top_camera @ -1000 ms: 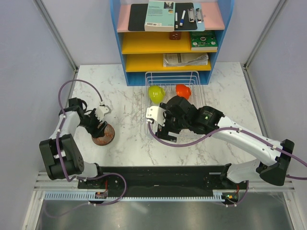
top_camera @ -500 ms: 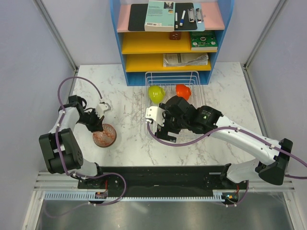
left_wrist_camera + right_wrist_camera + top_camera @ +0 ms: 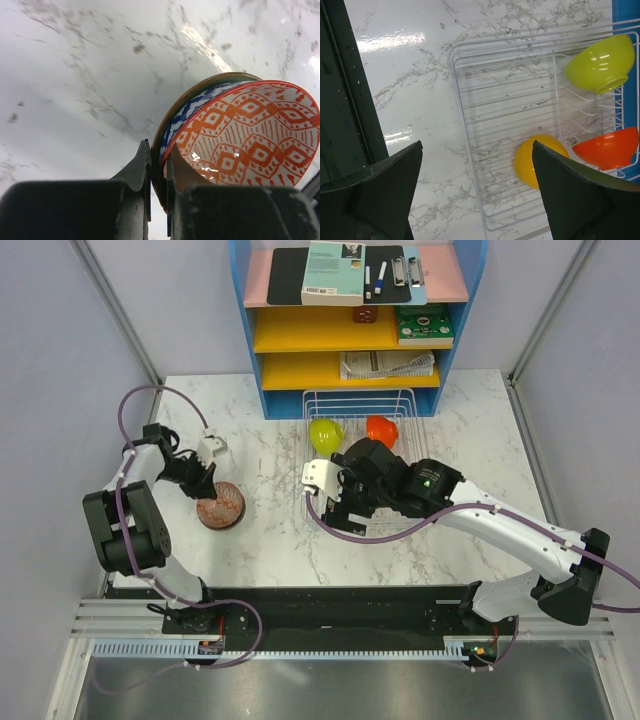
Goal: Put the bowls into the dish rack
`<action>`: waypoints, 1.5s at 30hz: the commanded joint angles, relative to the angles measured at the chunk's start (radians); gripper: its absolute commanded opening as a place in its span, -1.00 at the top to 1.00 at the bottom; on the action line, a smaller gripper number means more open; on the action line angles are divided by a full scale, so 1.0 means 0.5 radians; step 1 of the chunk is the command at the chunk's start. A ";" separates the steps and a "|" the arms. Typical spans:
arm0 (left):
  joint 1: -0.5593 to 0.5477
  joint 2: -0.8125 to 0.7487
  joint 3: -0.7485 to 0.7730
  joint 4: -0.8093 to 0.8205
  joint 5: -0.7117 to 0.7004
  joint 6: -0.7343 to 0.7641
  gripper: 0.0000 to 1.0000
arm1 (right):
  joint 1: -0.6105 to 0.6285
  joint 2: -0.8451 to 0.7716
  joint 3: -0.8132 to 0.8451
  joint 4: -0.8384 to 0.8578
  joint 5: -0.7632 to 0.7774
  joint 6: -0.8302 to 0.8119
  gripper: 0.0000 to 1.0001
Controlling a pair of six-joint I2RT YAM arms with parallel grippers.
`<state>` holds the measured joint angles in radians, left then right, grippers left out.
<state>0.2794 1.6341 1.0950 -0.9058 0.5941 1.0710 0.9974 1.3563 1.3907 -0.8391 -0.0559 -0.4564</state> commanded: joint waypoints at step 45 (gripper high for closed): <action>-0.126 0.349 0.504 0.630 -0.069 -0.617 0.18 | -0.004 0.048 0.093 0.009 -0.023 0.035 -0.95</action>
<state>0.2028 1.8763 1.3510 -0.6209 0.5480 0.7971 0.9974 1.3720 1.3941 -0.8394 -0.0559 -0.4553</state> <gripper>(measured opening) 0.413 0.976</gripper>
